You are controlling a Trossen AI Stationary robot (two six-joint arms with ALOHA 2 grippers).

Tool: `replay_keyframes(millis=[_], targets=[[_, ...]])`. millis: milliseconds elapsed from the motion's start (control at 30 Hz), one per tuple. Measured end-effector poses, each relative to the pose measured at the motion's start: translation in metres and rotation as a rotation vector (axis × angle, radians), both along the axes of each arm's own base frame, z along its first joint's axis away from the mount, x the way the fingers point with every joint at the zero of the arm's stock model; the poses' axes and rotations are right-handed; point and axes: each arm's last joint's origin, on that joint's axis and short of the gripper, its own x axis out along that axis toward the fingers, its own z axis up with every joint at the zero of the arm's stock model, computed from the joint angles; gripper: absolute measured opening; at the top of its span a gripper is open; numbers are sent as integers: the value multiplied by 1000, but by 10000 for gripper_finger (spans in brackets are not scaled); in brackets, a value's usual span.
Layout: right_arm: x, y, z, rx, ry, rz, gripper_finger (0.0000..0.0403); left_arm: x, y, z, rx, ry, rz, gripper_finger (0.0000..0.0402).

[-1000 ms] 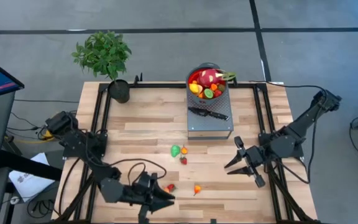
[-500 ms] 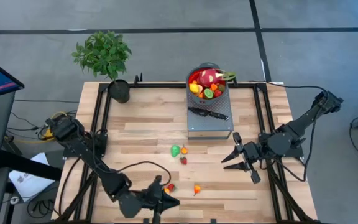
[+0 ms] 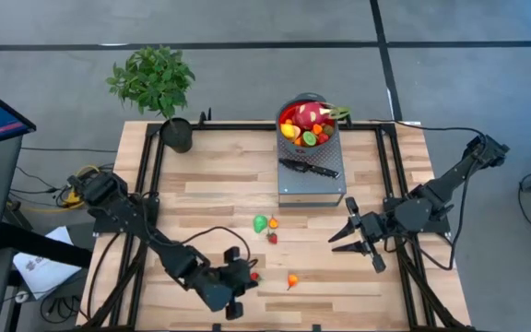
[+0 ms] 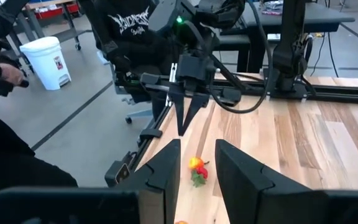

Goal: Pick & Place Fruit
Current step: Put the strawberry into the red colander on the shelf

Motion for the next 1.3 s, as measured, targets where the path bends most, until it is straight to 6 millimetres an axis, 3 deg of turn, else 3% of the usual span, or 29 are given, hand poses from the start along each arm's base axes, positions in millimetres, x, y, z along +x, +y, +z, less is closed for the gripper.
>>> replay_keyframes(millis=[800, 1033, 1167, 1300], targets=[[-3, -3, -13, -89, 116, 1, 95, 18, 25, 0, 27, 19, 0, 2], [-4, -3, -14, -93, 119, 2, 95, 14, 33, -17, 41, 70, -8, 4], [-4, -3, -16, -112, 143, 2, 95, 9, 36, -27, 15, 107, 22, 34], [-5, -4, -18, -120, 155, 2, 95, 10, 38, -28, -7, 108, 45, 97]])
